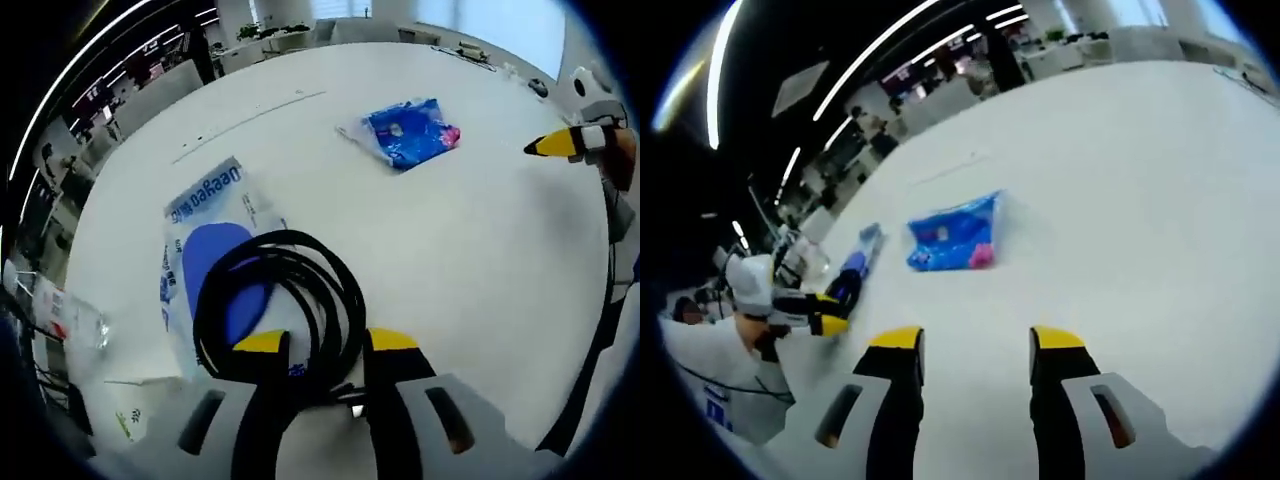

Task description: Arrange the tabletop items into an orderly group along one side of the table until the central work area is clear of visible clutter.

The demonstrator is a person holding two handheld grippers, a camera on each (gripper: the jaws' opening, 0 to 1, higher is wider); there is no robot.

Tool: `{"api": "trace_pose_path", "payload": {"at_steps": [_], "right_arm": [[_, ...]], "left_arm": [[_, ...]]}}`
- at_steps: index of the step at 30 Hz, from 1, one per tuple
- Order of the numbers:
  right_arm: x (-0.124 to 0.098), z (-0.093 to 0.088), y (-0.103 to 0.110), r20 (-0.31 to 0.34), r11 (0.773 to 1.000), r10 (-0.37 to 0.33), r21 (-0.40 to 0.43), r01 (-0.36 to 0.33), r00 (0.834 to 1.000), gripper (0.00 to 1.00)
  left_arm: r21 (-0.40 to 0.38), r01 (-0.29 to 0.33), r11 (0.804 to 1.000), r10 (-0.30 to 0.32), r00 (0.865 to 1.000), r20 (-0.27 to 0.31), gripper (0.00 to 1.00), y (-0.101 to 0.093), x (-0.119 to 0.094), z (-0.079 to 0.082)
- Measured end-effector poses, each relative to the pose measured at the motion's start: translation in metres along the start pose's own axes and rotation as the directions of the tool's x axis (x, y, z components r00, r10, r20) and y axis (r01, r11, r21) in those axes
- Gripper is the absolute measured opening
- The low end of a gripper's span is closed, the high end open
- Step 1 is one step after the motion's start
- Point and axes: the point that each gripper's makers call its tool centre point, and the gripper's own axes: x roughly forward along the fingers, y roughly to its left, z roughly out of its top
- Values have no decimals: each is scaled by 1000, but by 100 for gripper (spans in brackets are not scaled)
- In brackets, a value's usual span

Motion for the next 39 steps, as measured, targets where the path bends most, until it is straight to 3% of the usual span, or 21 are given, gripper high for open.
{"api": "trace_pose_path", "payload": {"at_steps": [2,5,9,11,15,17,19,22,25,27,28,31,32,34,35,38,39], "right_arm": [[0,-1,0,-2,1000,-2,2,2,1000,40],[-1,0,1,-1,1000,2,0,-2,1000,40],[-1,2,6,0,1000,10,-10,-10,1000,40],[-2,3,11,2,1000,17,-15,-17,1000,40],[-5,2,21,-2,999,33,-29,-33,999,40],[-9,1,29,0,999,42,-31,-42,999,40],[-12,0,35,6,998,48,-31,-48,999,40],[-17,-4,46,19,998,54,-30,-53,998,41],[-25,-9,61,28,997,66,-42,-65,997,42],[-32,-14,74,24,995,80,-67,-79,996,44],[-37,-17,84,18,992,91,-91,-89,996,45],[-44,-20,102,25,976,136,-177,-130,990,46],[-46,-21,110,25,966,160,-207,-151,987,47],[-47,-24,123,22,953,192,-244,-181,981,47],[-47,-25,127,18,954,191,-238,-182,981,48],[-55,-19,152,38,926,244,-306,-222,969,50],[-57,-16,157,46,919,257,-322,-229,965,51]], "left_arm": [[7,4,1000,-4,1000,12,10,-1,-2,4],[-17,26,1000,-25,999,40,6,-4,-6,12],[-110,65,992,-54,994,94,4,-9,-13,23],[-169,106,980,-81,986,148,4,-12,-21,33],[-245,173,954,-114,965,237,4,-17,-41,50],[-273,233,934,-152,946,286,4,-23,-51,59],[-273,295,916,-202,925,321,4,-31,-59,65],[-221,335,916,-246,904,351,3,-42,-75,71],[-190,386,903,-289,871,398,3,-51,-91,78],[-170,453,875,-348,834,429,3,-61,-107,84],[-150,502,852,-398,806,438,3,-69,-117,85],[-93,592,800,-502,746,438,4,-88,-140,85],[-57,642,765,-556,701,446,4,-97,-153,86],[9,682,731,-610,648,455,4,-108,-173,86],[12,688,725,-617,642,455,4,-110,-178,86],[61,721,690,-665,598,447,4,-120,-195,82],[68,742,667,-690,582,431,4,-125,-200,78]]}}
